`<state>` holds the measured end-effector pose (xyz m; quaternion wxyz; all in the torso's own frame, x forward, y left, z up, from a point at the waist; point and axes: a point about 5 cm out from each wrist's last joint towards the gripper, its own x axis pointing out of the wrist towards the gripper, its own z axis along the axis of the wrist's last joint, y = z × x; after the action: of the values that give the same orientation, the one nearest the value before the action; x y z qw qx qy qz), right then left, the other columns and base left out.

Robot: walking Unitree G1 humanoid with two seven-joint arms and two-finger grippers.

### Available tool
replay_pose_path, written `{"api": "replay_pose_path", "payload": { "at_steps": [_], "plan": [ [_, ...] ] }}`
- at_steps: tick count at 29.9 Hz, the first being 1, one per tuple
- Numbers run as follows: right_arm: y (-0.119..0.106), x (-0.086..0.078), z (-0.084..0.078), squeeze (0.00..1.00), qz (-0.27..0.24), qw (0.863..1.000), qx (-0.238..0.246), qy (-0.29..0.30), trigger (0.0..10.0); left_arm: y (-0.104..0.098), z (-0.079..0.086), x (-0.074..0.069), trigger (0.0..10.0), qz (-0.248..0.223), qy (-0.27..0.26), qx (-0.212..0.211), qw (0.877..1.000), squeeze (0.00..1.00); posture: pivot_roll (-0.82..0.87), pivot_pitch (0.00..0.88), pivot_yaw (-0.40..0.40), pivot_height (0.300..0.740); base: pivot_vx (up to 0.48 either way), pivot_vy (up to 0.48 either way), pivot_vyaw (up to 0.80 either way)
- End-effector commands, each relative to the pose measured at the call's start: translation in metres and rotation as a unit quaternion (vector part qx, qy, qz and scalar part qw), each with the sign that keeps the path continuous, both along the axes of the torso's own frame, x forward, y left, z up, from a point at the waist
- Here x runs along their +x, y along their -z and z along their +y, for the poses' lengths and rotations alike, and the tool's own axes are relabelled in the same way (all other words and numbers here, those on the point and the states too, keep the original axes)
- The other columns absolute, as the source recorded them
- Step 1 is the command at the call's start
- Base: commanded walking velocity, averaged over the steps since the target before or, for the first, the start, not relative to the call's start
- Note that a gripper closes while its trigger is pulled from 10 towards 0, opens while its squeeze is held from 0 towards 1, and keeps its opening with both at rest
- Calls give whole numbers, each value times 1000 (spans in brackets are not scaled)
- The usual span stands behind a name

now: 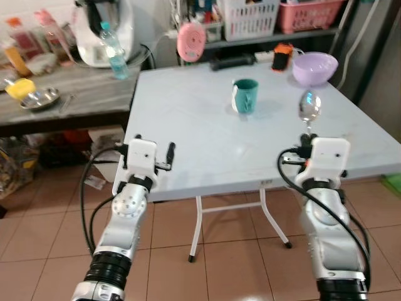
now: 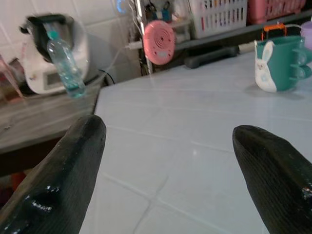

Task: Setting the table

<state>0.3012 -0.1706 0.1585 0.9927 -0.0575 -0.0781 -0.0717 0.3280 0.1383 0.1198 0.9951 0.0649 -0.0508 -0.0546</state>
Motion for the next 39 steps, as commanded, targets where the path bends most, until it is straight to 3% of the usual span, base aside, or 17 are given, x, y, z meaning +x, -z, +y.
{"api": "replay_pose_path", "payload": {
  "at_steps": [1, 39],
  "plan": [
    [-6, 0, -1, 0, -11, 1000, -1, 3, 10000, 0, -1, 0, 10000, 2, 1, -3, 1000, 0, -137, 0, 104, 740, 0, 405, 0],
    [-5, 1, -3, 0, -11, 1000, -7, 4, 10000, 1, -8, 1, 10000, 2, 15, -10, 1000, 0, -134, 0, 102, 740, 0, 423, 0]
  ]
}}
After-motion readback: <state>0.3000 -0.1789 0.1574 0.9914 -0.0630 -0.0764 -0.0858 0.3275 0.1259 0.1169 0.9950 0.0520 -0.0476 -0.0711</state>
